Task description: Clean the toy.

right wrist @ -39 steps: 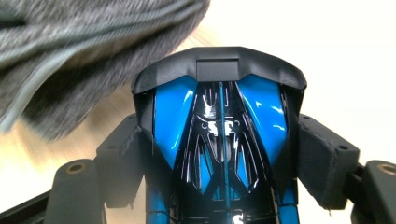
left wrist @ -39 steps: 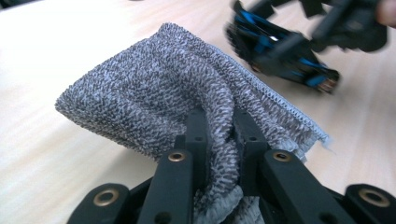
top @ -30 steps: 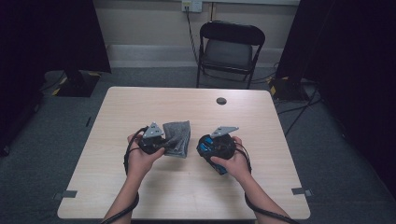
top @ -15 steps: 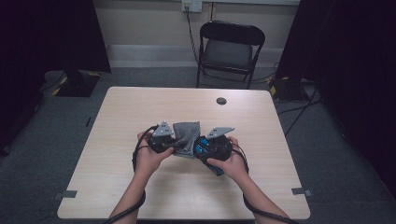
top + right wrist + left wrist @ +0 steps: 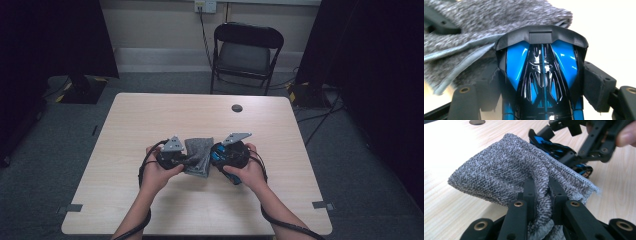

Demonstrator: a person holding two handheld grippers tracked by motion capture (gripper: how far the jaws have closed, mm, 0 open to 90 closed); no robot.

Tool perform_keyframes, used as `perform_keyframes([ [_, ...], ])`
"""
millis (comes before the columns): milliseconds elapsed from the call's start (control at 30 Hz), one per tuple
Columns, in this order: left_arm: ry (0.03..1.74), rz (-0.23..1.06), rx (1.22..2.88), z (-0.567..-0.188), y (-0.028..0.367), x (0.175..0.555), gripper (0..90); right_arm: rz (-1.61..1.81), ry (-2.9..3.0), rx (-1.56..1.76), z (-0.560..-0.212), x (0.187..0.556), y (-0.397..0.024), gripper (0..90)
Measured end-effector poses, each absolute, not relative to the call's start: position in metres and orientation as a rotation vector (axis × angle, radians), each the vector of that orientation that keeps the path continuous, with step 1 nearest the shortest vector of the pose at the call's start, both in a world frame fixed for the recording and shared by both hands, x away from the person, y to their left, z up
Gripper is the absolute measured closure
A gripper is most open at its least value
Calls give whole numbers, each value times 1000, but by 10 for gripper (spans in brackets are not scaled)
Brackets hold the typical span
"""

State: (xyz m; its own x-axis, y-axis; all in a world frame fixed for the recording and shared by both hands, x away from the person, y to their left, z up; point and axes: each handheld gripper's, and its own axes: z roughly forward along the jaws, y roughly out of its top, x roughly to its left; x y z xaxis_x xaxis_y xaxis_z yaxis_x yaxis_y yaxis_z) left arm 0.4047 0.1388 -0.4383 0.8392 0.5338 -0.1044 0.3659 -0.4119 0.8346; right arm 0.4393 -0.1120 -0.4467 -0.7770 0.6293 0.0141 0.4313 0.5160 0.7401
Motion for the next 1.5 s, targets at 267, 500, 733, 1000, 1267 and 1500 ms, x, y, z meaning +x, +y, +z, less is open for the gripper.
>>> perform_keyframes([
  [267, 631, 179, 2030, -442, 152, 393, 790, 1132, 2471, 956, -445, 448, -117, 256],
  [500, 729, 254, 2000, -439, 179, 399, 788, 1165, 2483, 921, -442, 444, -123, 256],
  [733, 721, 285, 2007, -427, 169, 416, 783, 1195, 2555, 812, -442, 431, -106, 256],
  [1000, 653, 242, 2043, -426, 147, 423, 784, 1206, 2576, 753, -440, 425, -97, 256],
  [1267, 614, 209, 2057, -428, 143, 419, 786, 1173, 2563, 780, -440, 430, -104, 256],
  [1500, 582, 199, 2068, -429, 143, 412, 786, 1155, 2538, 840, -438, 439, -111, 256],
])
